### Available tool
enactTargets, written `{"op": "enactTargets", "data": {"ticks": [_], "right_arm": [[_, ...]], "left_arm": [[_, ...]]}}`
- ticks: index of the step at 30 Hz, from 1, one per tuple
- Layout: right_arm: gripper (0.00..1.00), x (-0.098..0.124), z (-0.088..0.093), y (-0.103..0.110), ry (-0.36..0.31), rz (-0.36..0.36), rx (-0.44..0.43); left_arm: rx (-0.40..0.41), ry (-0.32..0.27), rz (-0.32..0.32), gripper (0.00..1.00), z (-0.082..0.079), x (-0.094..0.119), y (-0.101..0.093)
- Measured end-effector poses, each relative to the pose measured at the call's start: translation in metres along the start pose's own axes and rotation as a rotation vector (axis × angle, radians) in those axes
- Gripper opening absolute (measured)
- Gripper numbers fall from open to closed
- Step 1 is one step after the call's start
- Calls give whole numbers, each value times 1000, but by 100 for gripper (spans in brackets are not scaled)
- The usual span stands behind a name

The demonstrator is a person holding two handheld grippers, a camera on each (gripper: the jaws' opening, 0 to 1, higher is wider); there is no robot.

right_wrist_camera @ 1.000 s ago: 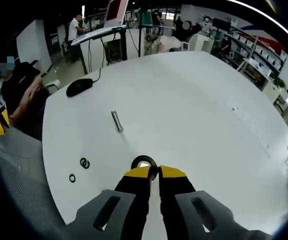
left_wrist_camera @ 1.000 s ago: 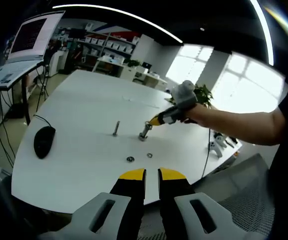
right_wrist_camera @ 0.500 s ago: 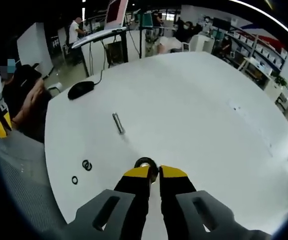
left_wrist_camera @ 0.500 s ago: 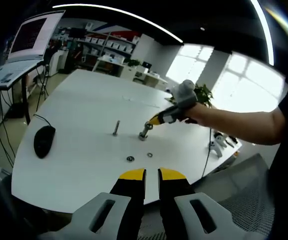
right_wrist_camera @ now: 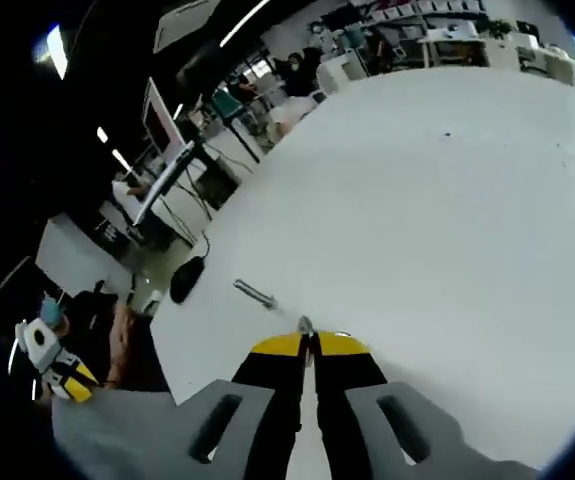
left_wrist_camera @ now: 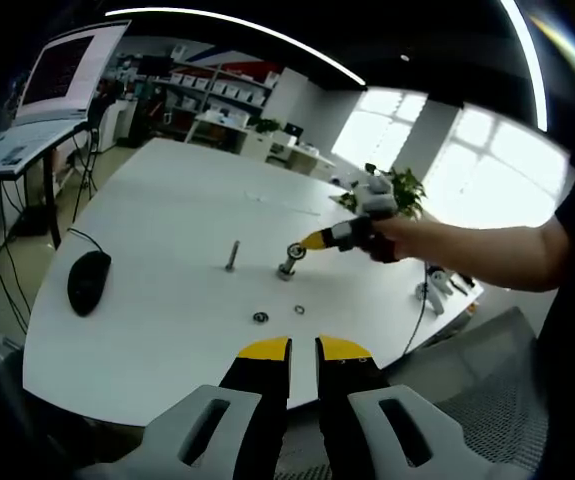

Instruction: Place the washer onto the threaded stud by aligning its center hole with the stud, sliding it down to the base, and recovering from edge contact or off-axis alignment until the washer reaches the visible bottom stop.

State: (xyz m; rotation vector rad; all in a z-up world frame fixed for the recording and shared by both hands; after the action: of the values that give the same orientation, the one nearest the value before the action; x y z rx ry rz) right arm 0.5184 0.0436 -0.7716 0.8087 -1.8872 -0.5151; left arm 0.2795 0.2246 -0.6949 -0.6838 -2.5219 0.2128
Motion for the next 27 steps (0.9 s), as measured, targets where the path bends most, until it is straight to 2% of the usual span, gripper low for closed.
{"op": "enactTargets", "data": {"ticks": [6,10,15,22,27], "right_arm": [[4,4,0,6,-66,-114,-220],[4,5,-8,-7,-92,-187,-400],[4,6,-4,-13,-113,-249,-560],[4,7,4,-15,-167,-292,-702],[4,5,4,-21,-169,-285,-716]], "left_arm": [[0,-1,-1,7,0,0,0],[1,-2,-1,7,0,0,0],[2,-4,-3,7,0,0,0],[2,-4,-3,7,0,0,0],[2,-4,-2,7,0,0,0]]}}
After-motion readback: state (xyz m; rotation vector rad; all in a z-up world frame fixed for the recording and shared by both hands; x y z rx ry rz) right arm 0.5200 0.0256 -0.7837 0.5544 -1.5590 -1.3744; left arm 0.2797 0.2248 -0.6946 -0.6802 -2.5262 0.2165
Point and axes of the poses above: the point that each gripper's makers call its tool centre point, and the gripper's own axes: x roughly backward along the fingers, y roughly to its left, z roughly out of its underside, the point moved 4 cm from there along x, roughly backward along the fingers, and after that the axes turned 11 degrees about -x, right-handed, at the moved point
